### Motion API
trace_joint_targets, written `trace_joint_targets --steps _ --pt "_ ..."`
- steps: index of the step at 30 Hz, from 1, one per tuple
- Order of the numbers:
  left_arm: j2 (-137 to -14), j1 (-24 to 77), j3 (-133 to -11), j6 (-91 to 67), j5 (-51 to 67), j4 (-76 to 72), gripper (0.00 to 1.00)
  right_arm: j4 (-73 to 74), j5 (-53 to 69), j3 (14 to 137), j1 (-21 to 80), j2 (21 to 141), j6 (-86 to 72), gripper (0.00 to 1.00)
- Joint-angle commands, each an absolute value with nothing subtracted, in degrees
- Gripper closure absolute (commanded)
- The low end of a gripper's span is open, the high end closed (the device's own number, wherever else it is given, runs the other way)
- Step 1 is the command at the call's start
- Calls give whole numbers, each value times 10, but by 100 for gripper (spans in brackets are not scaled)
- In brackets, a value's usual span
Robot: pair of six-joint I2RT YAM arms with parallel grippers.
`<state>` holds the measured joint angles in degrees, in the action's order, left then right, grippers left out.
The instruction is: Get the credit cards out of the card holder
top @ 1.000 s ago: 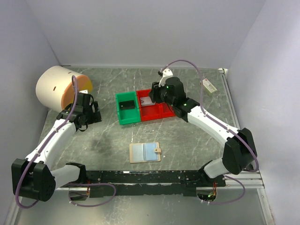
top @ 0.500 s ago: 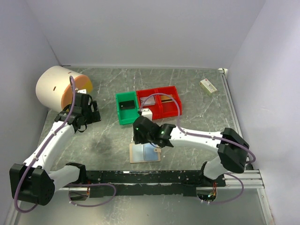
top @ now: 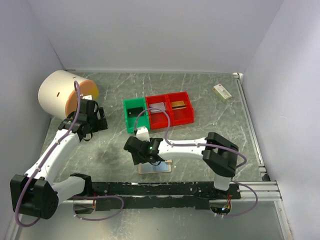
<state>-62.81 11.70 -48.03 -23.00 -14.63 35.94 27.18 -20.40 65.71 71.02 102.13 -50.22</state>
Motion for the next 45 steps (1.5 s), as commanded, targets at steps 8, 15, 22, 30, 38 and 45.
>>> trace_joint_targets --steps 8,15,22,30,38,45 --pt "-623 117 -491 -234 -162 365 2 353 -246 693 713 1044 -541 35" --pt "-625 118 -490 -234 -160 365 3 343 -199 686 708 1080 -533 35" --pt "-623 117 -489 -236 -159 366 3 338 -162 667 678 1094 -538 41" --pt "-626 118 -489 -233 -154 364 3 287 -139 640 672 1069 -517 60" --pt "-627 118 -489 -231 -149 363 4 283 -153 672 678 1018 -469 47" --pt "-630 118 -488 -229 -143 361 4 385 -230 662 680 932 -512 35"
